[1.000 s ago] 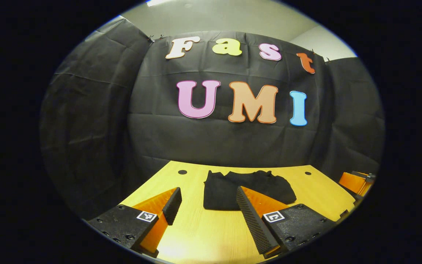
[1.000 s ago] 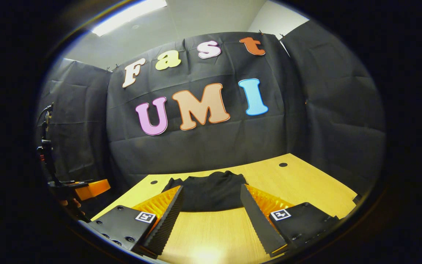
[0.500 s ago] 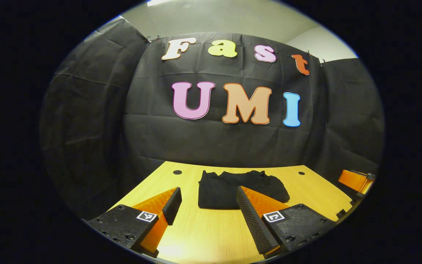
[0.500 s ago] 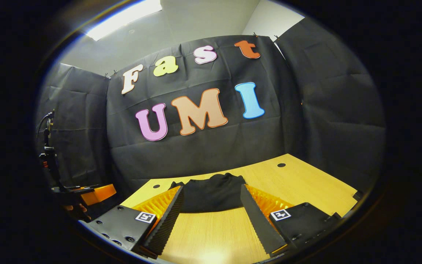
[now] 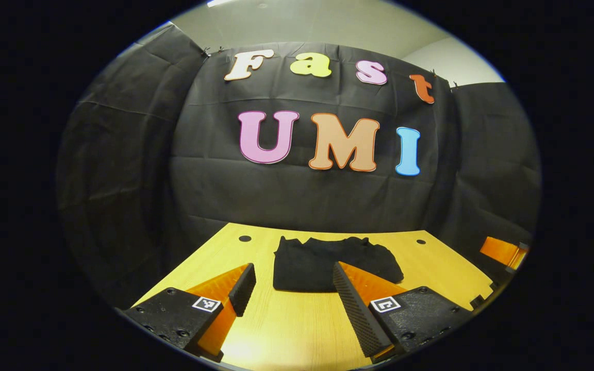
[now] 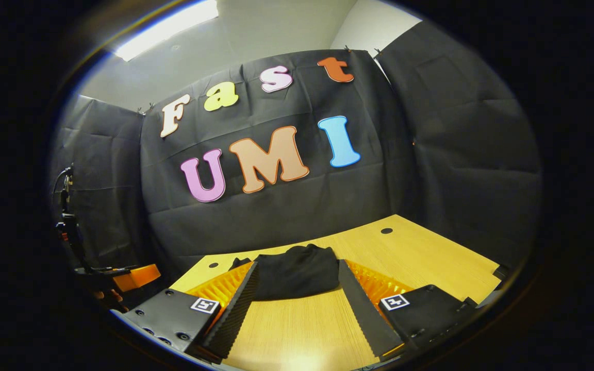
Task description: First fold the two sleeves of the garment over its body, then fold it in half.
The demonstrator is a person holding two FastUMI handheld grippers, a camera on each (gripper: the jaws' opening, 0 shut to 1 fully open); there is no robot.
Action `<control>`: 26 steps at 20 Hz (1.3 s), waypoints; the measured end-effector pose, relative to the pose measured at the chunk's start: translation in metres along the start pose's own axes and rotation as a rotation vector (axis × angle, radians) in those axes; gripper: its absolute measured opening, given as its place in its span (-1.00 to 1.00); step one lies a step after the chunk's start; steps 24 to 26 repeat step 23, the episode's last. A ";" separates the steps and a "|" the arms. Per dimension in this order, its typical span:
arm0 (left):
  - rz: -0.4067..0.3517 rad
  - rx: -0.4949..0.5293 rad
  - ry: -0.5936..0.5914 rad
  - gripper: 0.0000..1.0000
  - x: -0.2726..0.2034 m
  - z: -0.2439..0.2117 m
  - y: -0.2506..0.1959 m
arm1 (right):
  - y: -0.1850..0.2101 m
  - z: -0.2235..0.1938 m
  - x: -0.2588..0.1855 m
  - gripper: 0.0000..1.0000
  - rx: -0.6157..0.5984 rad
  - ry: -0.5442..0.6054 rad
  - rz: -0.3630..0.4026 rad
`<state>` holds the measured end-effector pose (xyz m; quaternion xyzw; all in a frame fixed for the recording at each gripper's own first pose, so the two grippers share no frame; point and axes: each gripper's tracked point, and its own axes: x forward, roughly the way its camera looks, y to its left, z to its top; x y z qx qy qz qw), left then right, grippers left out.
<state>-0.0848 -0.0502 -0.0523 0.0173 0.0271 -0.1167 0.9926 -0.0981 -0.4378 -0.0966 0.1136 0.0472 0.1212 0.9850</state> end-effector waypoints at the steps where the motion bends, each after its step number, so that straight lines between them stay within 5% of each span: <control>1: 0.002 0.000 0.001 0.79 -0.001 0.000 0.002 | 0.003 -0.001 -0.001 0.94 -0.001 0.002 0.004; 26: 0.013 -0.015 -0.012 0.79 -0.002 0.008 0.023 | 0.017 -0.004 -0.004 0.95 -0.047 0.004 -0.002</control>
